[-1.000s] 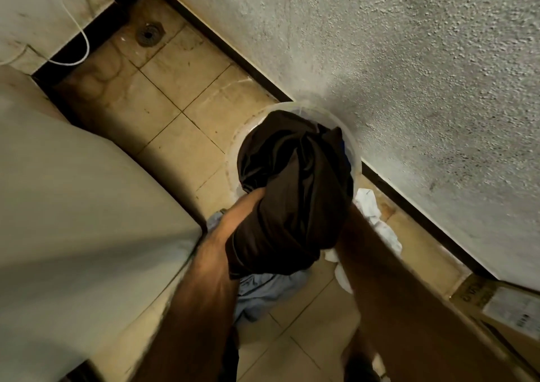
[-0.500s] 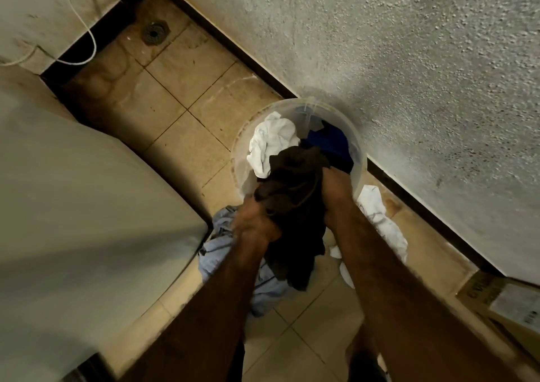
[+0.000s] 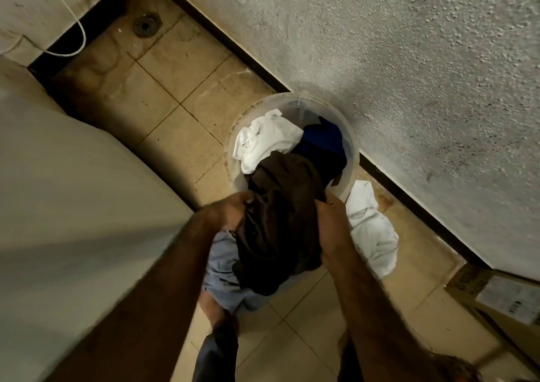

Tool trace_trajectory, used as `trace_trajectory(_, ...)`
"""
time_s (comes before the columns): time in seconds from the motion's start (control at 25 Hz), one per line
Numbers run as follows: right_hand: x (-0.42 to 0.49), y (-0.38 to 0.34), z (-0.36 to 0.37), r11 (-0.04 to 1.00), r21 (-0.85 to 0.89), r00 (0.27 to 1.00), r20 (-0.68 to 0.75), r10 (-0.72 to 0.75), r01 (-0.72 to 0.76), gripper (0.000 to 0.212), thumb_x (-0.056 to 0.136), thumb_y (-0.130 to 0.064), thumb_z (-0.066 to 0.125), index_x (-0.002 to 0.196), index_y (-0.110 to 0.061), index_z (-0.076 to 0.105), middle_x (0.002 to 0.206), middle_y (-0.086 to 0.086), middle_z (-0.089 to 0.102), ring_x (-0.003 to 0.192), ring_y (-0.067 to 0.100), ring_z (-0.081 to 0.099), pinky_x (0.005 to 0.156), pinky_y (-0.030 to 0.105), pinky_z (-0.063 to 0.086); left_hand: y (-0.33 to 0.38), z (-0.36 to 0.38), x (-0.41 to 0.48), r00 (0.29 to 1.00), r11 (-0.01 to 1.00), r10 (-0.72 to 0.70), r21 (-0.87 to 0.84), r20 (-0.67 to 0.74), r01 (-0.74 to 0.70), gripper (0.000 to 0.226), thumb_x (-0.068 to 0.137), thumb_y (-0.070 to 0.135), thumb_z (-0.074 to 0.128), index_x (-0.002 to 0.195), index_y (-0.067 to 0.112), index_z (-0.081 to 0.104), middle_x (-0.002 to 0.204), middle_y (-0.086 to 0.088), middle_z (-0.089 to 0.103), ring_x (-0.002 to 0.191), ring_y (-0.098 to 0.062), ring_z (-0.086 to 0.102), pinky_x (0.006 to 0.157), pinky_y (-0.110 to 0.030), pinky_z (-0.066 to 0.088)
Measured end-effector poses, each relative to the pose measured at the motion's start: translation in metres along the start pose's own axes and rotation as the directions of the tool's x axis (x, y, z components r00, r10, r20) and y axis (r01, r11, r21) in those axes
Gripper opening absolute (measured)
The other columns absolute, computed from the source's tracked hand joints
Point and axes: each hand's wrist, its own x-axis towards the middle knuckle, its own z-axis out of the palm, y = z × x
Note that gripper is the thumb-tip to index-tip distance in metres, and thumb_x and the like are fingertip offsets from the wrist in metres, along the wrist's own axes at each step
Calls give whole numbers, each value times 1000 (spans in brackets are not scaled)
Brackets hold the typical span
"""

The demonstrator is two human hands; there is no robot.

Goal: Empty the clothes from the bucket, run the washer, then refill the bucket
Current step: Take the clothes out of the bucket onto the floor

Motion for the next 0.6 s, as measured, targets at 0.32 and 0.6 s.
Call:
trace_trajectory(0.32,-37,61,49,996,-17,992,85,94,-93,43,97,-26,60,139,-25,50,127,-3,66,120,21,64,95,31,53,2,36,-3,998,991,-53,128,34,48,68,69,50,86,122,15,64,115,-6,72,104,-23,69,98,-34,52)
trace_trajectory(0.6,-43,72,79,996,73,998,59,38,-43,33,90,-30,61,123,-31,58,107,-16,66,92,-7,64,85,22,52,6,25,4,948,784,215,620,-234,-25,55,81,34,75,126,9,57,118,-8,64,104,-24,62,89,-31,51)
